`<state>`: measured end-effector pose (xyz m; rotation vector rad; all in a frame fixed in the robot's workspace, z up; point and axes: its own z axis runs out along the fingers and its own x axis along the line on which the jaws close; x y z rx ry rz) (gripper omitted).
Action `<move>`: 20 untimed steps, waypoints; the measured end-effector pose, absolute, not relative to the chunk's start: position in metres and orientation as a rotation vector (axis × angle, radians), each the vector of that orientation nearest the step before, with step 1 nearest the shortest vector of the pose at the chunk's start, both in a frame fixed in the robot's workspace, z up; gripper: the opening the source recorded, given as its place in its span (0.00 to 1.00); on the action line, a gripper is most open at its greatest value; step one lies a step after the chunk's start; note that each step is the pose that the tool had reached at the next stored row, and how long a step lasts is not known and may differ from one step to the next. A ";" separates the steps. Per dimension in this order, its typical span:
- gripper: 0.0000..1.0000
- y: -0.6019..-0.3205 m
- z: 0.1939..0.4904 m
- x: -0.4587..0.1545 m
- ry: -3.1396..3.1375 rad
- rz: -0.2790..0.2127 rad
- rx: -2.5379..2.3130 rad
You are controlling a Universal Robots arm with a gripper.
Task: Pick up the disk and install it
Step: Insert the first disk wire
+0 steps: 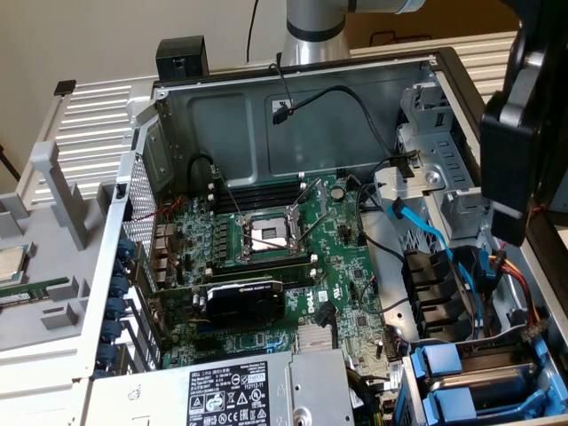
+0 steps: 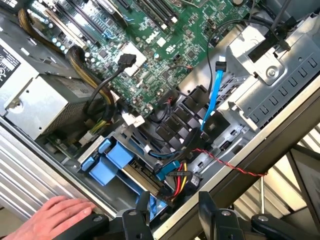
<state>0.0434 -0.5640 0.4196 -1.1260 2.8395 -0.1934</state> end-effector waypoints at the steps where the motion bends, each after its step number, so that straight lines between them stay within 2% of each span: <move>1: 0.51 -0.566 0.420 0.043 2.839 -0.193 -1.127; 20: 0.51 -0.580 0.423 0.037 2.822 -0.191 -1.163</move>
